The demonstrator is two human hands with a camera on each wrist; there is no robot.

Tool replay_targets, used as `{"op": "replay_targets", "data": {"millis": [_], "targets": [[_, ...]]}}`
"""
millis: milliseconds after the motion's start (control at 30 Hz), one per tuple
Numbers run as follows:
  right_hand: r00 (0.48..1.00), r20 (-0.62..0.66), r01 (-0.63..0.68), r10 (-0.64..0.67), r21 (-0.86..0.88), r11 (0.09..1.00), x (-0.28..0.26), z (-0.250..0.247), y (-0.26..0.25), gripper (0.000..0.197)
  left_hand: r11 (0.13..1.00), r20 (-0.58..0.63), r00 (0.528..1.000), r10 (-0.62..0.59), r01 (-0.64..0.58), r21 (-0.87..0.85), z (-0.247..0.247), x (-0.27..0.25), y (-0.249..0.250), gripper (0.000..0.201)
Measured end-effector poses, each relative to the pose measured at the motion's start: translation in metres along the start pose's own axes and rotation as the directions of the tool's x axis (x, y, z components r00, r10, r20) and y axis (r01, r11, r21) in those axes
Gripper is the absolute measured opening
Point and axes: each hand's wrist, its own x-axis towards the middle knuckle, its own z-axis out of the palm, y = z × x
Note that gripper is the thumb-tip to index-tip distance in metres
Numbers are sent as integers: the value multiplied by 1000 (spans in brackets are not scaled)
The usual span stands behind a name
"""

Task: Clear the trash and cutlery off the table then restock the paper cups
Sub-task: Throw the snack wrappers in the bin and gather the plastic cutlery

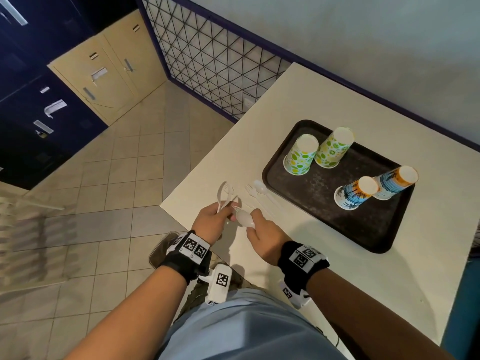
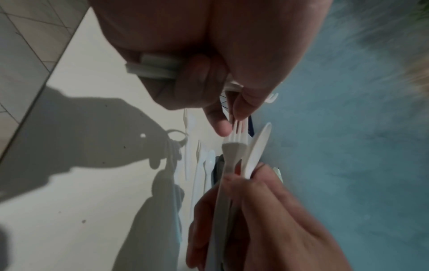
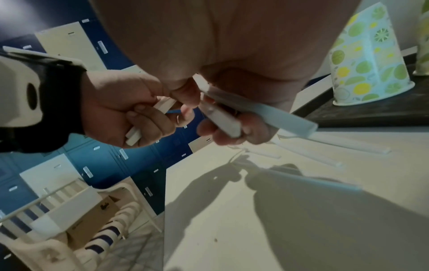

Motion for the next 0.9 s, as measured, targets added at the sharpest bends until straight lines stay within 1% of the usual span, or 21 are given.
{"op": "replay_targets", "data": {"millis": [67,133,267,367,433,500,600,667,733,800,867,900], "targets": [[1000,1,5,-6,32,999,2,-2,-3,20,1000,3,1000,-2,2,-29,3,-1,5,36],[1000,13,-6,5,87,996,3,-6,-7,20,998,15,1000,-12,13,-53,6,-3,9,42],[997,14,-82,81,231,970,6,-15,-14,30,996,80,996,-41,47,-81,9,-7,18,35],[995,-11,-94,102,297,950,8,-21,-20,23,997,107,994,-11,19,-70,10,-10,16,42],[996,-19,-75,87,336,939,10,-22,-23,21,996,125,992,27,-15,-90,11,-12,14,39],[998,-12,-60,69,367,928,11,-23,-29,25,991,110,992,61,-47,-126,12,-11,13,36],[999,9,-40,40,370,928,15,-22,-32,38,982,43,997,72,-63,-178,12,-9,15,39],[998,42,-69,57,418,906,12,-22,-31,50,980,9,999,51,-48,-191,11,-7,17,42],[993,72,-114,91,486,866,11,-19,-27,59,979,-18,998,53,-55,-199,8,-5,18,40],[994,65,-113,93,462,880,10,-17,-24,58,975,-20,998,53,-56,-214,6,-3,17,39],[998,21,-64,61,422,904,9,-17,-24,54,968,4,998,60,-58,-244,5,-3,17,35],[999,5,-44,46,415,909,9,-18,-26,50,964,33,998,63,-52,-262,6,-3,17,36]]}}
